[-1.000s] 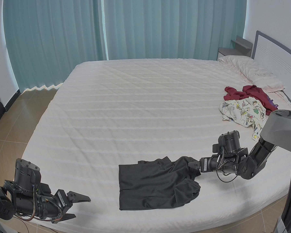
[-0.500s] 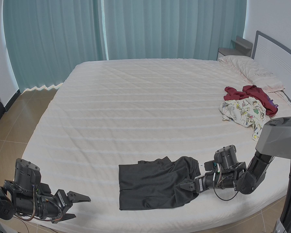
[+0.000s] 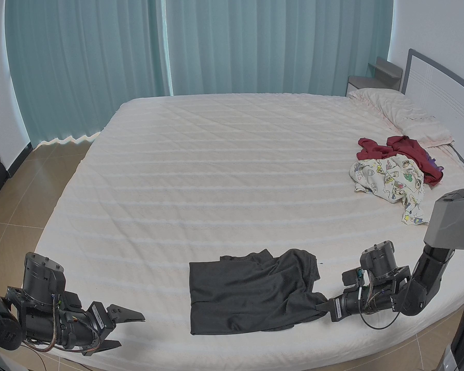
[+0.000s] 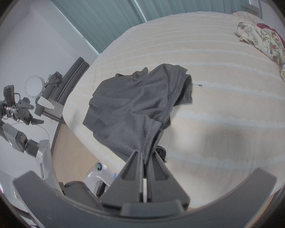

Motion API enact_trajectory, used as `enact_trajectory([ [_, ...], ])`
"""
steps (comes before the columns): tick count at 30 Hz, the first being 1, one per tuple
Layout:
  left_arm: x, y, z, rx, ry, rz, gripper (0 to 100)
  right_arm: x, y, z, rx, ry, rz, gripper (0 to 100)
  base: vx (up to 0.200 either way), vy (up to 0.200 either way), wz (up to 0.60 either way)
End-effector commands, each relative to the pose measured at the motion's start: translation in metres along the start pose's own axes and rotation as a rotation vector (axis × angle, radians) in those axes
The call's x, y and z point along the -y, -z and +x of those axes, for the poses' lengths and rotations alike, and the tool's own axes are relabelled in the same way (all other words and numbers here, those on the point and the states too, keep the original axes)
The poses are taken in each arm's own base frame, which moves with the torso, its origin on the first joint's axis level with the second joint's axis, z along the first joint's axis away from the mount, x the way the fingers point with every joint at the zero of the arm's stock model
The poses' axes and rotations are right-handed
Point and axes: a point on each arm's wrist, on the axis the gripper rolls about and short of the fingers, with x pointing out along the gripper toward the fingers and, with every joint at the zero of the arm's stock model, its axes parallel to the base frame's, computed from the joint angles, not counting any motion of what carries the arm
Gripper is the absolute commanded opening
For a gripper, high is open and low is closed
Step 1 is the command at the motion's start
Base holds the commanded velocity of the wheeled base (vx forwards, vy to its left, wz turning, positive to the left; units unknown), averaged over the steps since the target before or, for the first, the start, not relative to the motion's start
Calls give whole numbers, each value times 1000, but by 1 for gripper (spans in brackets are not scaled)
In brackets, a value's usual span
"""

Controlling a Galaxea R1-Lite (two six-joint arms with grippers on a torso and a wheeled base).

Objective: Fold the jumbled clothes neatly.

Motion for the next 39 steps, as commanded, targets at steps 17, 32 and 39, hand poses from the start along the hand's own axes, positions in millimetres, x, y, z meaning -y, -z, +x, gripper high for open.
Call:
enact_trajectory([
  [17, 0, 0, 0, -1, 0, 0, 100, 9, 39, -11, -150, 33, -120, 0, 0, 0, 0],
  [32, 0, 0, 0, 1, -1, 0, 100, 9, -20, 7, 107, 27, -15, 100, 0, 0, 0],
  [39, 0, 0, 0, 1, -1, 0, 100, 18, -41, 76, 190, 291, 58, 100, 0, 0, 0],
])
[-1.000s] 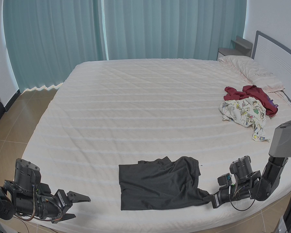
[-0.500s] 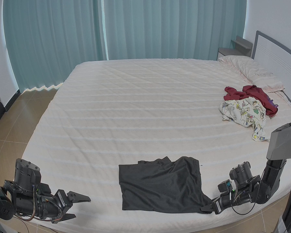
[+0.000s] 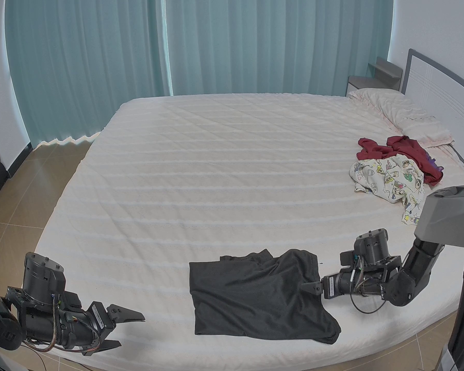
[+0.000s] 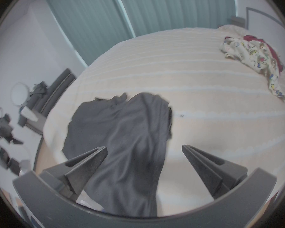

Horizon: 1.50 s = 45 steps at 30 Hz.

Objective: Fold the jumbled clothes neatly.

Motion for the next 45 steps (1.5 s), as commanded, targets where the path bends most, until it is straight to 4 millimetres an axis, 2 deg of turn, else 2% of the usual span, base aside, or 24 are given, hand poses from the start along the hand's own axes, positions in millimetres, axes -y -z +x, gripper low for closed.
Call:
enact_trajectory([
  [1, 0, 0, 0, 1, 0, -1, 100, -1, -2, 65, 33, 155, 38, 100, 0, 0, 0],
  [6, 0, 0, 0, 1, 0, -1, 100, 4, -6, 86, 60, 163, 55, 100, 0, 0, 0],
  [9, 0, 0, 0, 1, 0, -1, 100, 3, -12, 91, 88, 155, 110, 100, 0, 0, 0],
  [10, 0, 0, 0, 1, 0, -1, 100, 2, -15, 93, 102, 149, 119, 0, 0, 0, 0],
  [14, 0, 0, 0, 1, 0, 1, 100, 2, -20, 102, 125, 147, 137, 0, 0, 0, 0],
  [23, 0, 0, 0, 0, -1, -1, 100, 9, -35, 97, 239, 158, 257, 0, 0, 0, 0],
  [36, 0, 0, 0, 0, -1, -1, 100, 15, -41, 96, 301, 163, 276, 0, 0, 0, 0],
  [37, 0, 0, 0, 0, -1, 1, 100, 16, -42, 96, 310, 162, 275, 100, 0, 0, 0],
  [45, 0, 0, 0, -1, -1, 0, 100, 16, -45, 98, 333, 156, 270, 100, 0, 0, 0],
])
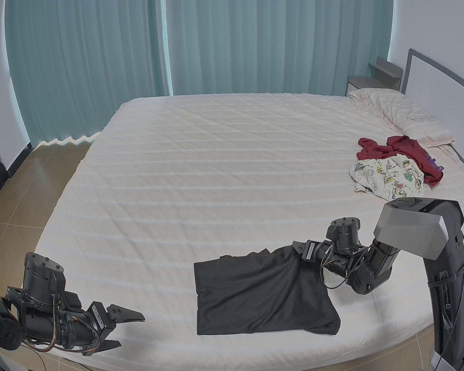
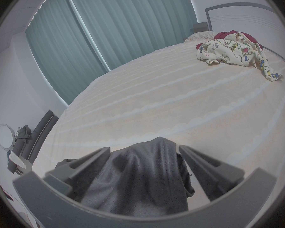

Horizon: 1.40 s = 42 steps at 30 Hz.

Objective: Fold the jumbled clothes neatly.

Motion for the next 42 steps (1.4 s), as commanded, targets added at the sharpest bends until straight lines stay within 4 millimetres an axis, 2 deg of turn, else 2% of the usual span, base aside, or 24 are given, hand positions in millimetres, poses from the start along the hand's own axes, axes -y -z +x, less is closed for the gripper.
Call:
enact_trajectory([
  [1, 0, 0, 0, 0, 0, 0, 100, 3, 0, 1, 0, 5, 4, 100, 0, 0, 0],
  [7, 0, 0, 0, 0, 0, 1, 100, 5, -12, 0, 20, -10, 26, 100, 0, 0, 0],
  [11, 0, 0, 0, 0, 0, 0, 100, 4, -14, -2, -18, -51, 125, 100, 0, 0, 0],
  [14, 0, 0, 0, 0, 0, 1, 100, 11, -17, -12, -70, -68, 195, 100, 0, 0, 0],
  [16, 0, 0, 0, 0, 0, 1, 100, 21, -11, -20, -112, -73, 189, 100, 0, 0, 0],
  [17, 0, 0, 0, 0, 0, 1, 100, 32, -8, -31, -152, -109, 140, 100, 0, 0, 0],
  [20, 0, 0, 0, 0, 0, 1, 100, 57, -3, -55, -153, -308, -26, 100, 0, 0, 0],
  [24, 0, 0, 0, 0, 1, 2, 100, 62, 4, -62, -169, -301, -38, 100, 0, 0, 0],
  [29, 0, 0, 0, 2, 0, 2, 100, 68, 26, -71, -252, -309, -114, 100, 0, 0, 0],
  [33, 0, 0, 0, 0, 1, 2, 100, 68, 31, -78, -298, -323, -106, 100, 0, 0, 0],
  [34, 0, 0, 0, 0, 1, 2, 100, 69, 32, -79, -320, -318, -101, 0, 0, 0, 0],
  [42, -1, 0, 0, 1, -1, 1, 100, 65, 34, -80, -369, -315, -120, 0, 0, 0, 0],
])
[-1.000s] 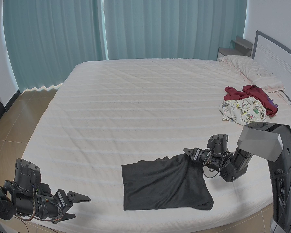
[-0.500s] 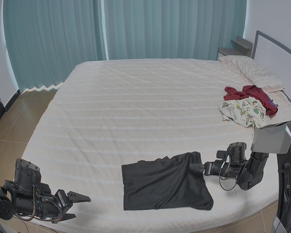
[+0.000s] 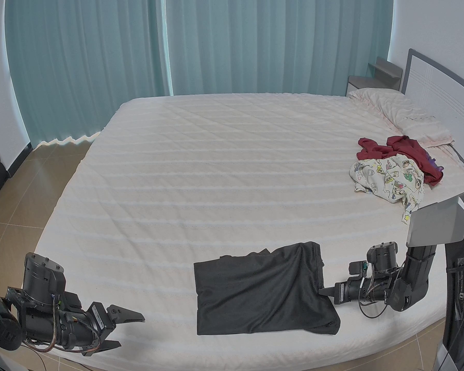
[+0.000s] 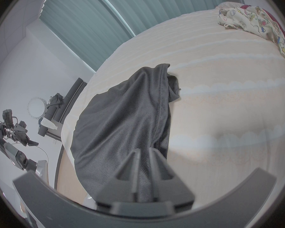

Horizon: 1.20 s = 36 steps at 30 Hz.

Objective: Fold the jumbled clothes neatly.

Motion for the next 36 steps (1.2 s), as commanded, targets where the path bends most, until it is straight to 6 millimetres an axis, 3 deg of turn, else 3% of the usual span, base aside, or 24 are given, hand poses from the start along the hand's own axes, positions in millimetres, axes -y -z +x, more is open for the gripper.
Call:
enact_trajectory([
  [1, 0, 0, 0, 0, 1, 0, 100, -4, -2, 1, 1, -8, -21, 0, 0, 0, 0],
  [21, 0, 0, 0, -1, 0, 0, 100, 2, 3, -16, -1, 45, -7, 0, 0, 0, 0],
  [22, 0, 0, 0, 0, 1, 0, 100, 3, 3, -16, -2, 48, -7, 100, 0, 0, 0],
  [36, 0, 0, 0, -1, 0, 0, 100, -4, 3, -3, -98, 43, -53, 100, 0, 0, 0],
])
